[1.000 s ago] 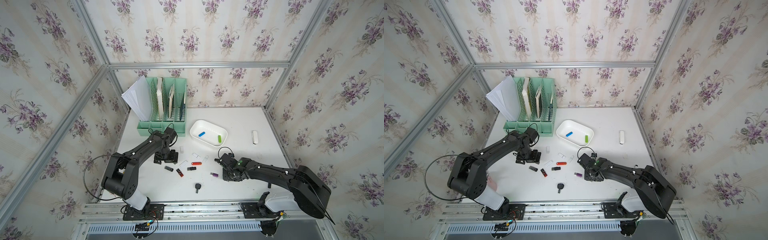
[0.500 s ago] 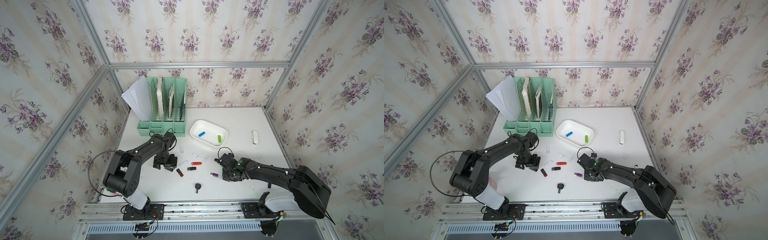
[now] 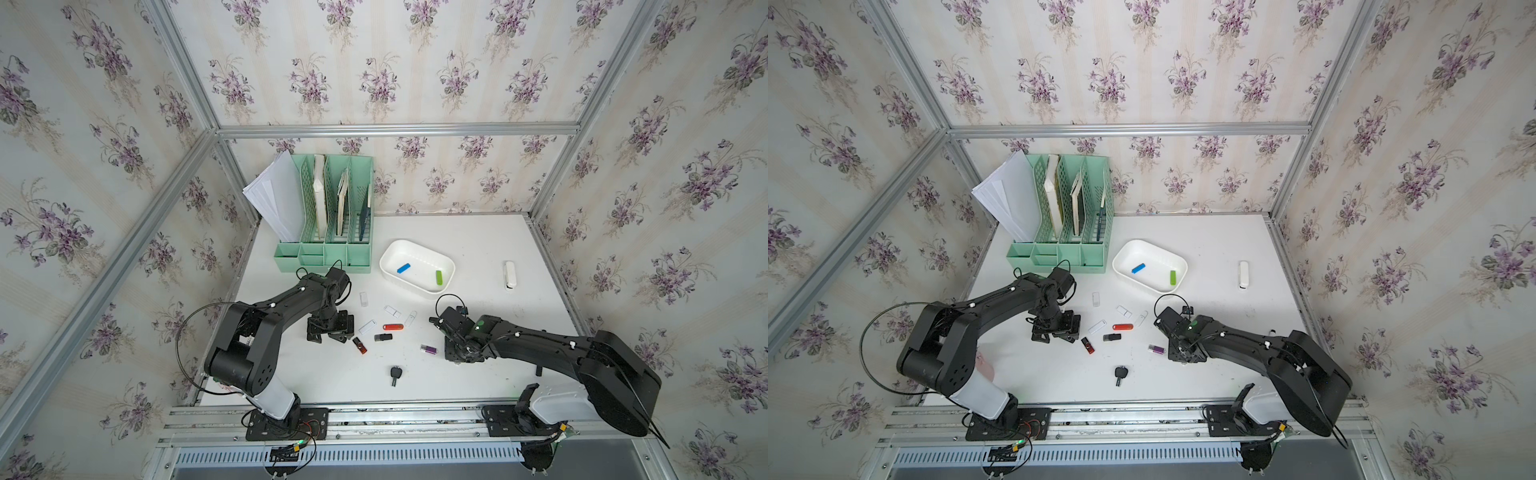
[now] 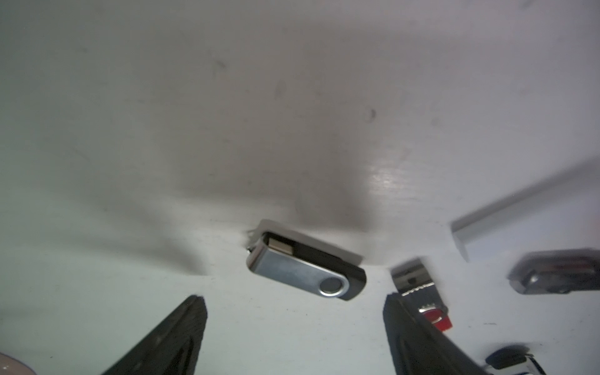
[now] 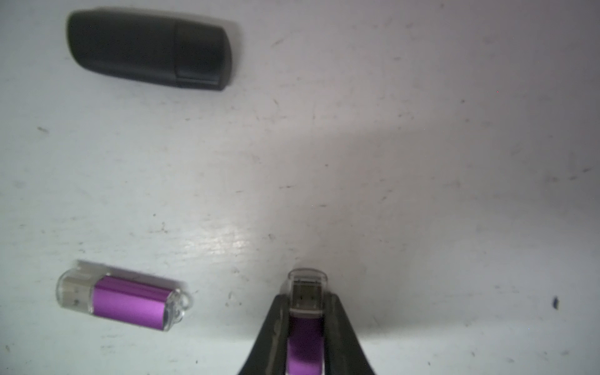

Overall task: Put the usb flash drive into the storage box
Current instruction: Pick up the USB flash from the center of the board.

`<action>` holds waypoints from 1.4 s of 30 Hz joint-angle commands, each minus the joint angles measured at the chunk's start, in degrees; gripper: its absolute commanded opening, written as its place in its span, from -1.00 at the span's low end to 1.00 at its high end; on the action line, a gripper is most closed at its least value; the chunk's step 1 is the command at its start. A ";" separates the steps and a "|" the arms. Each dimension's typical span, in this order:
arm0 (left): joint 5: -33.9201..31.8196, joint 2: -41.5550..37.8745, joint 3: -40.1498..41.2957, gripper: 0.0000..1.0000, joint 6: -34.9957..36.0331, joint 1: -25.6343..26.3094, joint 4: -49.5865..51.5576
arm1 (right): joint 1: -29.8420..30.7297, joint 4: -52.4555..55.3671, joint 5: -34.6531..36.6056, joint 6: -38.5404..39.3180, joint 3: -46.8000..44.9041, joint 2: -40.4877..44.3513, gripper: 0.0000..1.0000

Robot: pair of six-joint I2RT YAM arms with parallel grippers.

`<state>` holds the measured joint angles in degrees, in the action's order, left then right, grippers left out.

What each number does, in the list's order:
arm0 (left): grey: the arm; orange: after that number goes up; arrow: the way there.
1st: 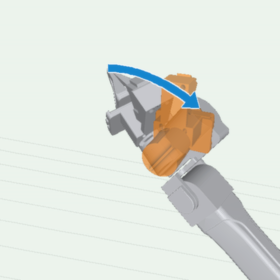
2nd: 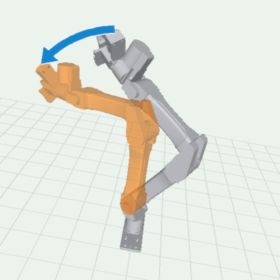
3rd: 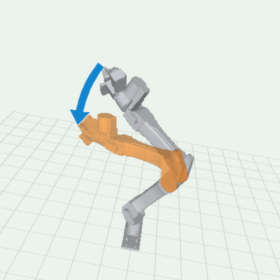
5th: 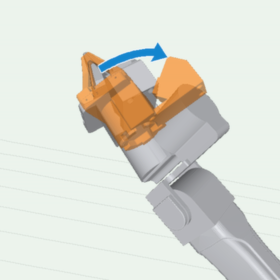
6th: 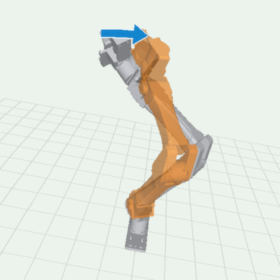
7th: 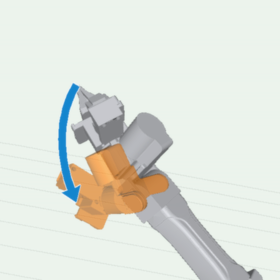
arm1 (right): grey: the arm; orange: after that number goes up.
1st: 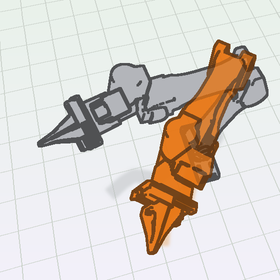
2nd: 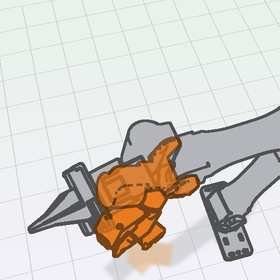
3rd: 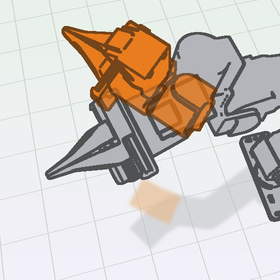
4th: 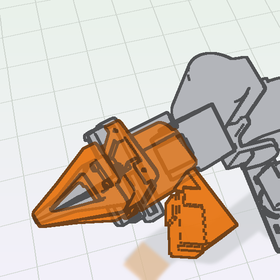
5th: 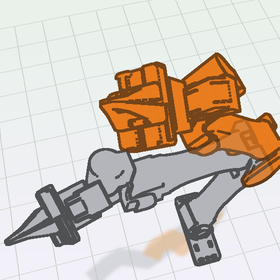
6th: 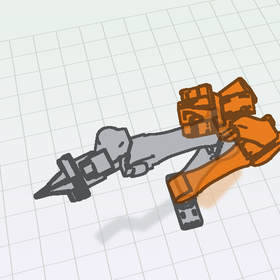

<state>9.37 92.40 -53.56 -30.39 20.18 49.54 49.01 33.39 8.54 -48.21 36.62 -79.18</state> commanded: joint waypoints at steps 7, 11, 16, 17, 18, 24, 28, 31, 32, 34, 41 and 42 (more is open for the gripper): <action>2.15 -1.67 2.83 0.79 -5.33 0.00 -5.79 | 0.09 2.44 -1.50 -0.13 -0.50 -0.98 -0.61; 1.69 -2.28 3.33 0.76 -6.39 -0.05 -7.41 | 0.03 2.39 -1.39 -0.15 -0.70 -0.75 -0.61; 0.83 -1.55 1.94 0.71 -6.52 0.00 -8.11 | 0.03 2.44 -1.37 -0.05 -0.67 -0.89 -0.62; 0.91 -1.19 1.41 0.70 -6.52 -0.06 -8.23 | 0.03 2.44 -1.35 -0.05 -0.82 -0.91 -0.62; 0.91 -0.77 0.95 0.70 -6.59 -0.04 -8.15 | 0.03 2.47 -1.33 -0.05 -0.76 -0.98 -0.62; 1.46 0.90 0.05 0.69 -6.61 -0.01 -9.42 | 0.03 2.62 -1.24 0.04 -0.65 -1.15 -0.62; 0.88 1.10 -0.40 0.68 -6.21 0.00 -8.84 | 0.03 2.61 -1.24 0.22 -0.50 -1.48 -0.63; 0.15 0.86 -0.33 0.62 -5.48 0.09 -7.16 | 0.04 2.59 -1.33 0.38 -0.46 -1.92 -0.63; -1.19 0.59 -0.24 0.59 -5.22 0.29 -6.19 | 0.03 2.50 -1.41 0.39 -0.37 -2.18 -0.63; -3.56 -0.19 0.48 0.57 -4.95 0.49 -5.29 | 0.04 2.30 -1.48 0.48 -0.24 -2.52 -0.64; -4.64 0.54 1.87 0.42 -4.34 1.03 -4.98 | 0.03 2.18 -1.51 0.48 -0.06 -2.56 -0.66; -4.62 0.71 1.97 0.40 -4.38 1.31 -5.01 | 0.06 2.23 -1.50 0.56 0.01 -2.53 -0.67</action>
<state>6.07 92.66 -51.75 -35.48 21.15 43.31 49.06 34.30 8.69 -47.88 37.23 -80.79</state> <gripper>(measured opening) 0.707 0.213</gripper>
